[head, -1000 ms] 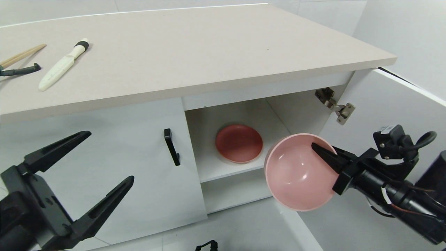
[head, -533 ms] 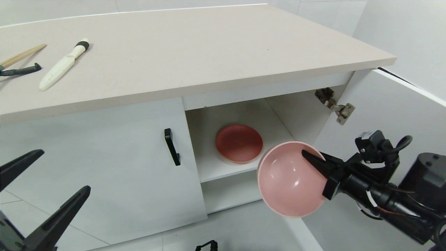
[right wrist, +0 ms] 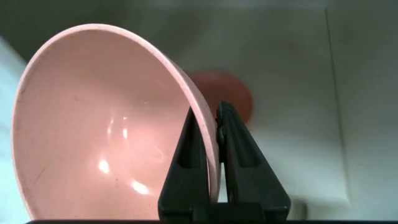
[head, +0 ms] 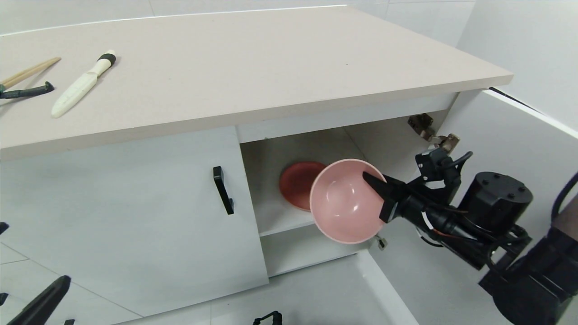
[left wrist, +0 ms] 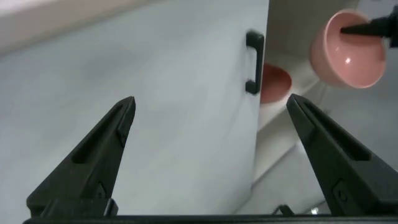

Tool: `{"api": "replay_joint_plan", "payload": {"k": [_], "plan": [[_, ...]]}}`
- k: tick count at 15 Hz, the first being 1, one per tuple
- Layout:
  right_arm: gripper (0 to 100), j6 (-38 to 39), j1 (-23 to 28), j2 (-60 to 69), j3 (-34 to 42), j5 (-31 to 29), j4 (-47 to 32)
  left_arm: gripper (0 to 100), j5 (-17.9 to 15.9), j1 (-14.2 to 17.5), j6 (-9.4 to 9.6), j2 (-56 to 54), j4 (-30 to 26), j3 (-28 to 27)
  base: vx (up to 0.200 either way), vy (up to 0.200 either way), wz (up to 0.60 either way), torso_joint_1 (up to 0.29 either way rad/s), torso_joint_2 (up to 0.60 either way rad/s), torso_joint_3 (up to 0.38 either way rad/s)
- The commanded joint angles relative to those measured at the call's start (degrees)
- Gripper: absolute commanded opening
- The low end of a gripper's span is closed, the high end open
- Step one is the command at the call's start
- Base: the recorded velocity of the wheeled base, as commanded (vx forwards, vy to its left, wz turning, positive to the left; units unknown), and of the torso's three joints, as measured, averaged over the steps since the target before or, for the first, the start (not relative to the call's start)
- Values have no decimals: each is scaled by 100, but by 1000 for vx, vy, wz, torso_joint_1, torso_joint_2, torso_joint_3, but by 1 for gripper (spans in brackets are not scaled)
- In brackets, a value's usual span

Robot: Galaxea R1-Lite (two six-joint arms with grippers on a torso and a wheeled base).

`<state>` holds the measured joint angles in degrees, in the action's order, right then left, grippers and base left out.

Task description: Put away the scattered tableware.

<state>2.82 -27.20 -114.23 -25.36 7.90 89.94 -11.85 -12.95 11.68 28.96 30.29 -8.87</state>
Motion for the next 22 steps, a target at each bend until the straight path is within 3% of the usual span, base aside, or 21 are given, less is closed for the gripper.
{"api": "replay_joint_plan", "payload": {"k": [1, 3, 4, 5, 7, 13, 16, 19, 20, 21, 22], "plan": [[0, 272, 4, -706, -611, 19, -29, 100, -10, 11, 10, -330, -24, -71, 0, 0, 0, 0, 0, 0], [0, 527, 118, -803, -1112, 203, -539, 100, -37, -33, -8, -181, -50, -519, 0, 0, 0, 0, 0, 0], [0, 545, 162, -794, -1340, 230, -838, 100, -81, -24, -16, -102, -41, -607, 0, 0, 0, 0, 0, 0], [0, 545, 250, -785, -1956, 247, -1682, 100, -256, 3, -16, -40, -41, -677, 0, 0, 0, 0, 0, 0], [0, 536, 250, -821, -2492, 247, -2209, 100, -292, 11, -16, -110, -50, -642, 0, 0, 0, 0, 0, 0], [0, 501, 224, -1058, -2624, 256, -2315, 100, -300, 38, -8, -189, -59, -536, 0, 0, 0, 0, 0, 0], [0, 483, 250, -1190, -2843, 247, -2508, 100, -265, 468, -25, -778, -349, -44, 0, 0, 0, 0, 0, 0], [0, 483, 259, -1295, -3160, 256, -2675, 100, -186, 776, -386, -1358, -850, 325, 0, 0, 0, 0, 0, 0], [0, 483, 241, -1348, -3256, 265, -2754, 100, -28, 873, -772, -1385, -876, 422, 0, 0, 0, 0, 0, 0], [0, 483, 224, -1445, -3371, 265, -2789, 100, 7, 908, -948, -1411, -876, 466, 0, 0, 0, 0, 0, 0], [0, 483, 215, -1541, -3502, 265, -2859, 100, 16, 917, -1265, -1517, -902, 580, 0, 0, 0, 0, 0, 0]]}}
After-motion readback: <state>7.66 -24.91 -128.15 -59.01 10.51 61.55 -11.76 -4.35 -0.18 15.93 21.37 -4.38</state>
